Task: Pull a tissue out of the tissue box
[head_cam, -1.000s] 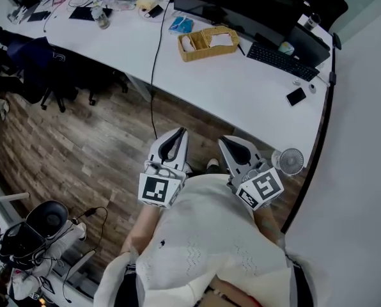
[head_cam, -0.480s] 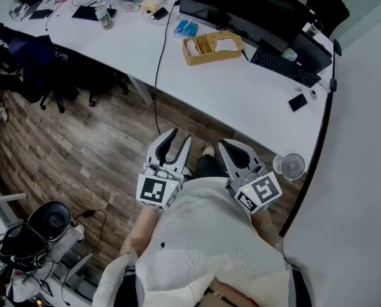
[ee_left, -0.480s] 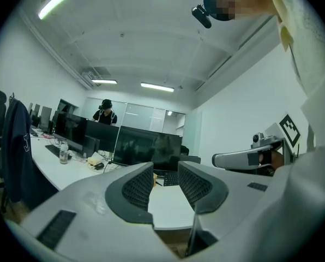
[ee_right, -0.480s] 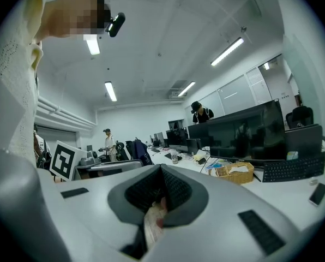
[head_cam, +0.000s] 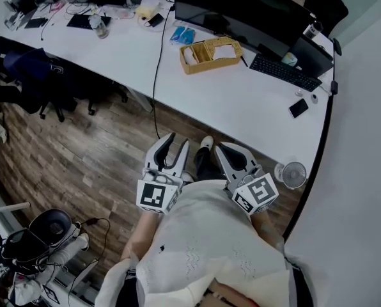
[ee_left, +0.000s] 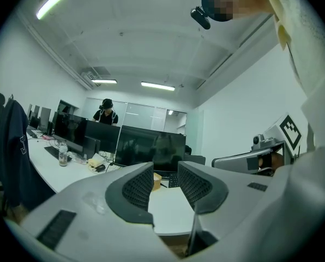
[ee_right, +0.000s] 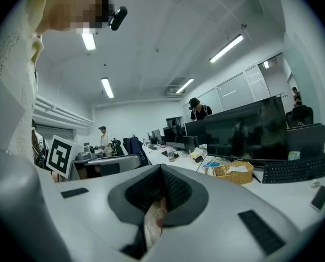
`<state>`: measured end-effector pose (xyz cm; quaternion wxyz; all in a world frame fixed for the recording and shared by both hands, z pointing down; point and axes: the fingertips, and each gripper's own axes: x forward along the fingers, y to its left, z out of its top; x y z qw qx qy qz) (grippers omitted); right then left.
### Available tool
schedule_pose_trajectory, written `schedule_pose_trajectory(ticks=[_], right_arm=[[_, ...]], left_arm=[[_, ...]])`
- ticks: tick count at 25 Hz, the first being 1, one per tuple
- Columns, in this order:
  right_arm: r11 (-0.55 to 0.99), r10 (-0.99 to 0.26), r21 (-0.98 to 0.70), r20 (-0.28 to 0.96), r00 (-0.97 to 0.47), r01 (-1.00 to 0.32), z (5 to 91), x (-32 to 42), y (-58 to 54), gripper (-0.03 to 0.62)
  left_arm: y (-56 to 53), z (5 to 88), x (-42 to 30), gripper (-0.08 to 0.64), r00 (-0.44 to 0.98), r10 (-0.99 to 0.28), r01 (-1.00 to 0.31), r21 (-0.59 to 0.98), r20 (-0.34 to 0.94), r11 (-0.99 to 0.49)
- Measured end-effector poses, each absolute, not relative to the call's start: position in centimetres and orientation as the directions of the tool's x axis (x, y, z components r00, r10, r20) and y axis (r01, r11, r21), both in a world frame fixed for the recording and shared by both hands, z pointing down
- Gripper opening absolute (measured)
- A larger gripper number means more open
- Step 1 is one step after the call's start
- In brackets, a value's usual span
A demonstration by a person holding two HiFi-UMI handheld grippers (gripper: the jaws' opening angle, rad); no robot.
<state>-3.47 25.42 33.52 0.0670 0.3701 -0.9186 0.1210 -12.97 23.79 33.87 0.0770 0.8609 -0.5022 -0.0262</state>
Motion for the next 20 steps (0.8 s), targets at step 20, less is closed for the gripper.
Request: schedule_pose_trajectory(ticks=[20], right_arm=[[0.688, -0.654, -0.226, 0.219, -0.725, -0.689, 34.0, -1.9, 8.6, 0.002]], left_arm=[[8.4, 33.8, -11.3, 0.138, 0.494, -0.867, -0.864, 0.149, 0.070, -0.480]])
